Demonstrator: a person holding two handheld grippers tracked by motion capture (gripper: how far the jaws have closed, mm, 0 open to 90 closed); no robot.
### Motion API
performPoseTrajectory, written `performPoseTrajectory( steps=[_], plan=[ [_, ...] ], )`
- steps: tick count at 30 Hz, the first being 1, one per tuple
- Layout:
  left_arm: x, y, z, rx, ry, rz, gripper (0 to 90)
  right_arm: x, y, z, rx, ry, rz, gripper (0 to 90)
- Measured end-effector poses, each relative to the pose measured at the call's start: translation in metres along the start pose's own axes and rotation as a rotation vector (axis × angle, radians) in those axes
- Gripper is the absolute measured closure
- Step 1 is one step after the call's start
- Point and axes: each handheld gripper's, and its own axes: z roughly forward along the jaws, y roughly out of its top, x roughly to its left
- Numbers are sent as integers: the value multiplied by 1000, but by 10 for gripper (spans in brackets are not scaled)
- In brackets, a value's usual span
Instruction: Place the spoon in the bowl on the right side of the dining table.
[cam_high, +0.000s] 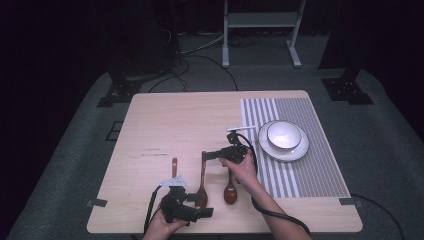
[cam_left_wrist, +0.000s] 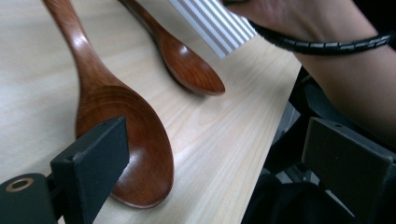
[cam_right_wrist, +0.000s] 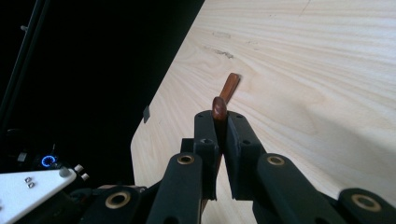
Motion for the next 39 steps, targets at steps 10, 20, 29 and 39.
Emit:
performPoseTrajectory(
  steps=[10,20,29,39],
  plan=[
    [5,2,-11,-37,29,-11,62,-2,3,-13,-30,-17,-2,835],
    [9,3,-17,-58,65,-16,62,-3,6,-35,-76,-30,10,834],
    [10,3,-19,-62,74,-18,62,-3,11,-57,-119,-48,14,835],
    [9,2,-18,-61,79,-21,62,-1,17,-85,-169,-72,15,835]
  ],
)
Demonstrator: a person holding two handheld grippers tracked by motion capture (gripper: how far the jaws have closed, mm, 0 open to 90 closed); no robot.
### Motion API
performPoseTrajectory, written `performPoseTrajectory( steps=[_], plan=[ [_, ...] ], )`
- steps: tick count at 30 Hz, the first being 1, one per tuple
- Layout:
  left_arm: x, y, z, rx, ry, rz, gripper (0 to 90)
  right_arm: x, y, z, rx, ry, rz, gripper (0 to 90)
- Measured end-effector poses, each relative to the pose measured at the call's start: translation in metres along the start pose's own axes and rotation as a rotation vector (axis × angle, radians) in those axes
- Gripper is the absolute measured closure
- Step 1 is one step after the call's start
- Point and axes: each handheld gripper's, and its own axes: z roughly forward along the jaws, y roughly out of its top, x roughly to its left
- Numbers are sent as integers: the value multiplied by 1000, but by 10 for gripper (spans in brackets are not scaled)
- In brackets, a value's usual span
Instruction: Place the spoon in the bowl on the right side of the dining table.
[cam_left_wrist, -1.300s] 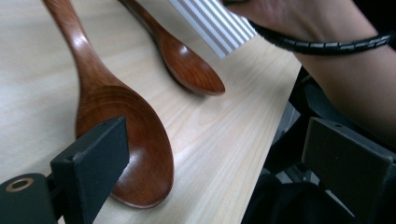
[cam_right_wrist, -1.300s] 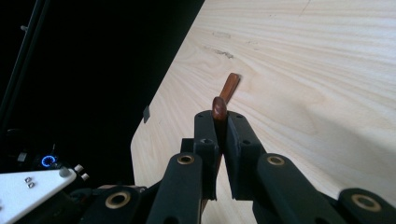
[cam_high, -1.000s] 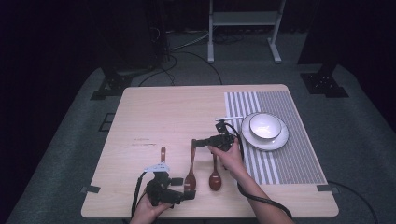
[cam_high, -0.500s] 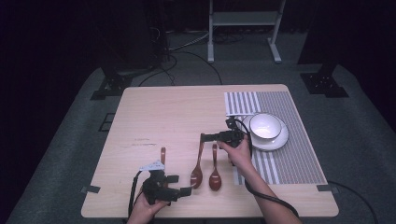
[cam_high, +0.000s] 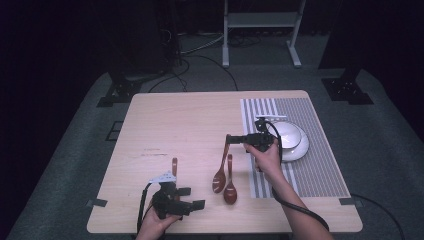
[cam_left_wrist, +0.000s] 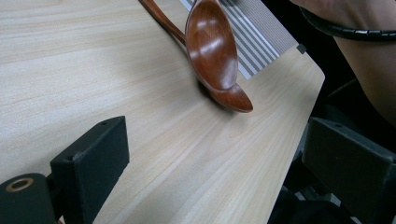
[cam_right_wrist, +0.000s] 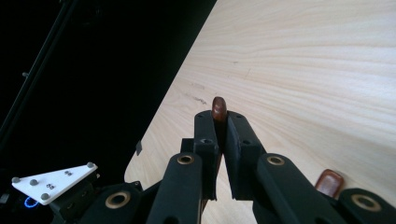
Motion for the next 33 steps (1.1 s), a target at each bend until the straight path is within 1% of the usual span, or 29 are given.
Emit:
performPoseTrajectory(
  steps=[10,19,23,25,33],
  plan=[
    [0,0,-1,0,3,2,62,-4,5,-17,-33,-27,6,835],
    [0,0,0,0,4,2,62,-9,10,-35,-69,-54,9,835],
    [-1,0,0,3,3,5,62,-14,12,-45,-91,-62,27,835],
    [-1,0,0,3,3,3,62,-16,12,-49,-103,-66,24,835],
    [-1,1,1,6,2,4,62,-23,16,-65,-139,-88,43,835]
  ],
)
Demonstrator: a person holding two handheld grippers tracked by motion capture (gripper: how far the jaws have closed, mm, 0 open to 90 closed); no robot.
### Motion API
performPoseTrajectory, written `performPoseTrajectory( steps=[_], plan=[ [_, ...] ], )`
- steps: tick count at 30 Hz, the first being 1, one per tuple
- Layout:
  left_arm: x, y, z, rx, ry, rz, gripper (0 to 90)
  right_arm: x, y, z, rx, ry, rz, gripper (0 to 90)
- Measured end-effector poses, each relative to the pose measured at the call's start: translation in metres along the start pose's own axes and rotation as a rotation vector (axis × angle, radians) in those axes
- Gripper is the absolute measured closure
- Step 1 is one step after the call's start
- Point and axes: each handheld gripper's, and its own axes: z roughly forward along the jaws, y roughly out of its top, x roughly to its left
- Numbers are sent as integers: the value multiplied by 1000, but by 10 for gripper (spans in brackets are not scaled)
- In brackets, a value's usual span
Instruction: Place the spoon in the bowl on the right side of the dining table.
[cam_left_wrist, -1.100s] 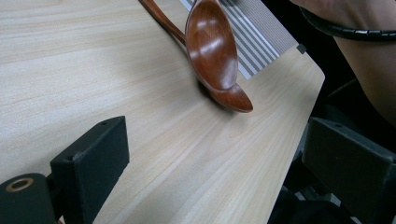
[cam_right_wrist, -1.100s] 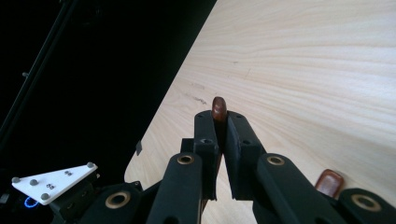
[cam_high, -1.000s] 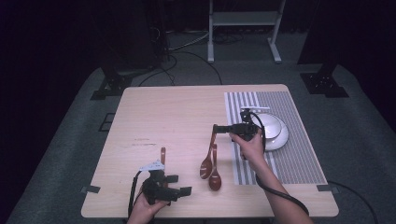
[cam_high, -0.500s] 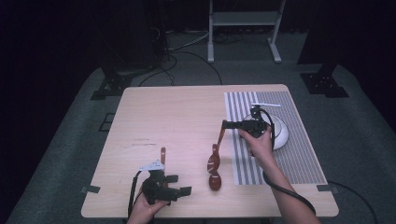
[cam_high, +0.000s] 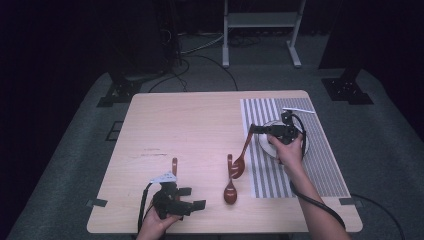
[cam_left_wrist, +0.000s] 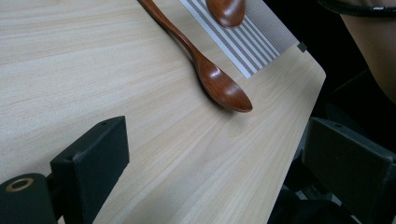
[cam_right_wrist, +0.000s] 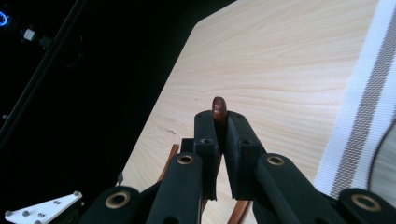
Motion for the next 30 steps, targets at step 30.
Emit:
performPoseTrajectory(
  steps=[30],
  plan=[
    [-1,1,2,7,1,9,62,-22,22,-59,-155,-86,60,835]
  ],
)
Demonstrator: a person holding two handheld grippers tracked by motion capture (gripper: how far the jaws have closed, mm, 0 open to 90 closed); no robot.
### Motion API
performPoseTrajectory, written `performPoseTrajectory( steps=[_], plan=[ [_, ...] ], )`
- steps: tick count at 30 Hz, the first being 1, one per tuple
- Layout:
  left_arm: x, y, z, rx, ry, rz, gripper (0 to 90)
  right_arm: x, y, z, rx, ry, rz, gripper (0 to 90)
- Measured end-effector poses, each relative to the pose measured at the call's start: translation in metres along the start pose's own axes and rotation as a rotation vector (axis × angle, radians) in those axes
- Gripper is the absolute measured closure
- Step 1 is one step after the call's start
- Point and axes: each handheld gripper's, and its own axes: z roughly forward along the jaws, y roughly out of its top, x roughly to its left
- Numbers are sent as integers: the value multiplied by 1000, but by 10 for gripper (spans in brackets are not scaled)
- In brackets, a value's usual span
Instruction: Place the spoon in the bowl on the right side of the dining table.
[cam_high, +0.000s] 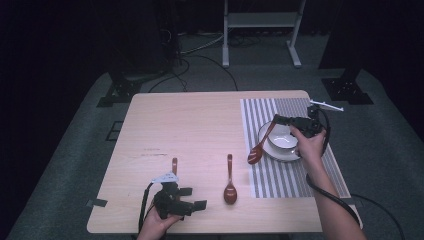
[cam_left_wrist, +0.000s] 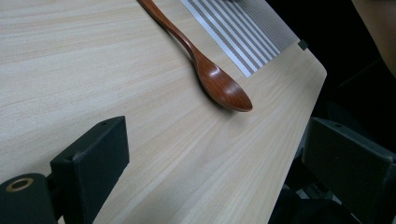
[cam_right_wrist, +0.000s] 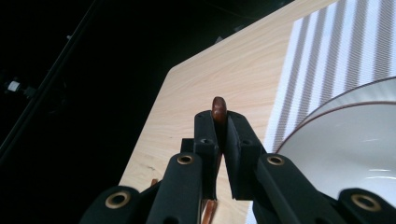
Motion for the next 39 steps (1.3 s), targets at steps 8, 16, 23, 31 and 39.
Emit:
performPoseTrajectory(
  steps=[8,16,23,31,39],
  plan=[
    [1,0,0,-3,2,1,62,-11,8,-16,-45,-33,31,835],
    [1,0,0,-5,2,-2,62,-15,15,-28,-85,-46,48,835],
    [1,0,-1,-6,2,-3,62,-16,23,-38,-117,-70,45,835],
    [1,1,-1,-6,1,-5,62,-25,27,-50,-150,-97,70,835],
    [1,1,0,-5,4,-5,62,-35,29,-62,-186,-114,99,834]
  ],
)
